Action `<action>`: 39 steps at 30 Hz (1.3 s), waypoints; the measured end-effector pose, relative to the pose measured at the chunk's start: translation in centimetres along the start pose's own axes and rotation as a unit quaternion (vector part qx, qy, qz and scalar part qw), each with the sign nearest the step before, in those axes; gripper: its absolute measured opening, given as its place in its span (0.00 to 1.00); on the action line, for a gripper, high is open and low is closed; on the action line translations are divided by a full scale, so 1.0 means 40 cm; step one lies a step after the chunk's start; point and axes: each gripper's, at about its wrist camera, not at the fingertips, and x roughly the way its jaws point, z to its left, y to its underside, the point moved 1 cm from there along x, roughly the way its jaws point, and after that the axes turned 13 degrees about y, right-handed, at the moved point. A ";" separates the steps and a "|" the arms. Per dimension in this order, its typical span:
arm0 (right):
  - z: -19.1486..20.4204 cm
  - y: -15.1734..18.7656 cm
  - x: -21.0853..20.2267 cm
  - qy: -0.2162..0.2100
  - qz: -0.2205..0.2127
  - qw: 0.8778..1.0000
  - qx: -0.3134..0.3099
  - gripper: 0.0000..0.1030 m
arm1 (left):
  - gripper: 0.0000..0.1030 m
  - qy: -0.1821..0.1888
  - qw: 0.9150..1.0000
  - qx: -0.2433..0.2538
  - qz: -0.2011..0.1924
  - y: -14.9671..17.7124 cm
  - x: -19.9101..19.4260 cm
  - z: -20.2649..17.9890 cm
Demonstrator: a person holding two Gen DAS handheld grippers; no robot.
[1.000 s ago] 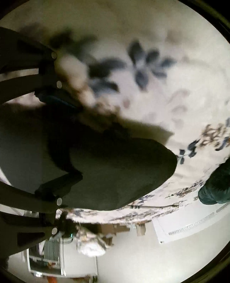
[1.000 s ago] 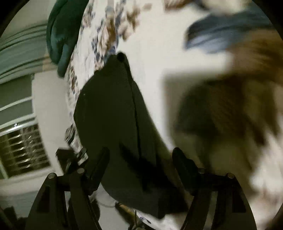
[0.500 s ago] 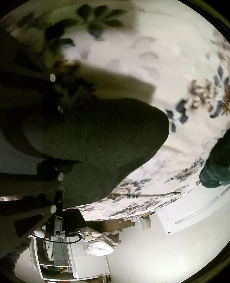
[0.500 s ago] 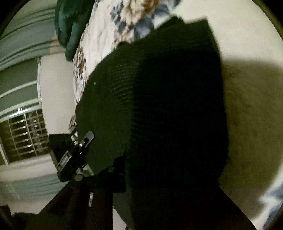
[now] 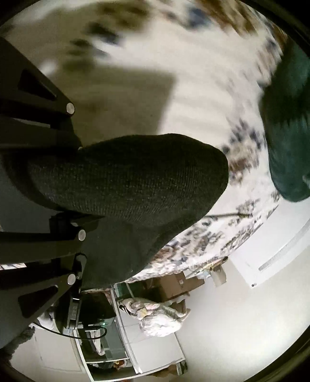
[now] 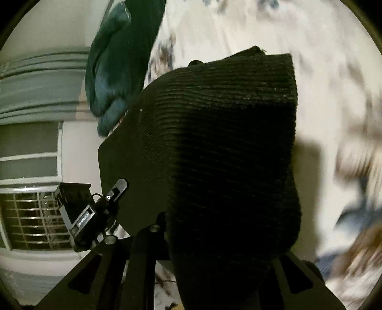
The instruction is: Fold small clothes
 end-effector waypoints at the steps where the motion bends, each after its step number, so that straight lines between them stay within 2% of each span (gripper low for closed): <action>1: -0.005 -0.043 -0.017 0.004 -0.008 1.000 0.003 0.17 | 0.20 0.001 1.000 0.008 0.004 -0.043 0.038 -0.006; 7: -0.076 -0.245 -0.065 0.035 -0.038 0.998 0.033 0.17 | 0.20 -0.010 0.998 0.042 0.043 -0.189 0.221 0.004; 10: -0.127 -0.313 -0.035 0.057 -0.030 0.997 0.047 0.17 | 0.21 -0.032 0.996 0.052 0.071 -0.210 0.280 0.027; 13: -0.153 -0.334 -0.001 0.076 -0.016 0.996 0.052 0.17 | 0.26 -0.068 0.991 0.063 0.099 -0.212 0.329 0.051; 15: -0.159 -0.332 0.015 0.080 -0.013 0.995 0.056 0.19 | 0.29 -0.078 0.989 0.068 0.101 -0.211 0.331 0.052; 16: -0.159 -0.331 0.011 0.089 -0.013 0.995 0.053 0.25 | 0.34 -0.087 0.989 0.068 0.101 -0.207 0.328 0.051; 17: -0.150 -0.327 0.009 0.117 -0.017 0.992 0.043 0.30 | 0.37 -0.099 0.988 0.066 0.100 -0.209 0.328 0.048; 19: -0.119 -0.329 0.004 0.180 -0.024 0.983 0.025 0.43 | 0.43 -0.114 0.986 0.076 0.092 -0.204 0.319 0.036; 20: -0.118 -0.324 -0.008 0.209 -0.028 0.977 0.018 0.47 | 0.46 -0.134 0.984 0.084 0.085 -0.201 0.315 0.029; 21: -0.112 -0.315 -0.024 0.247 -0.037 0.968 0.013 0.56 | 0.52 -0.160 0.980 0.093 0.076 -0.196 0.307 0.022; 23: -0.086 -0.289 -0.056 0.311 -0.062 0.948 -0.004 0.66 | 0.66 -0.207 0.970 0.114 0.058 -0.187 0.295 0.004; 25: -0.057 -0.252 -0.083 0.360 -0.087 0.929 -0.023 0.91 | 0.89 -0.247 0.959 0.128 0.046 -0.163 0.274 -0.020; 26: -0.042 -0.232 -0.091 0.377 -0.097 0.921 -0.031 0.98 | 0.93 -0.259 0.955 0.137 0.040 -0.153 0.265 -0.032; 28: -0.004 -0.190 -0.114 0.410 -0.116 0.904 -0.040 1.00 | 0.97 -0.281 0.947 0.155 0.022 -0.120 0.236 -0.070; 31: 0.051 -0.110 -0.152 0.443 -0.143 0.884 -0.046 1.00 | 1.00 -0.293 0.942 0.165 -0.001 -0.075 0.184 -0.131; 38: 0.203 0.077 -0.288 0.473 -0.209 0.854 -0.052 1.00 | 1.00 -0.297 0.939 0.172 -0.027 -0.004 0.063 -0.293; 39: 0.225 0.106 -0.317 0.478 -0.218 0.849 -0.055 1.00 | 1.00 -0.293 0.940 0.170 -0.029 0.010 0.031 -0.321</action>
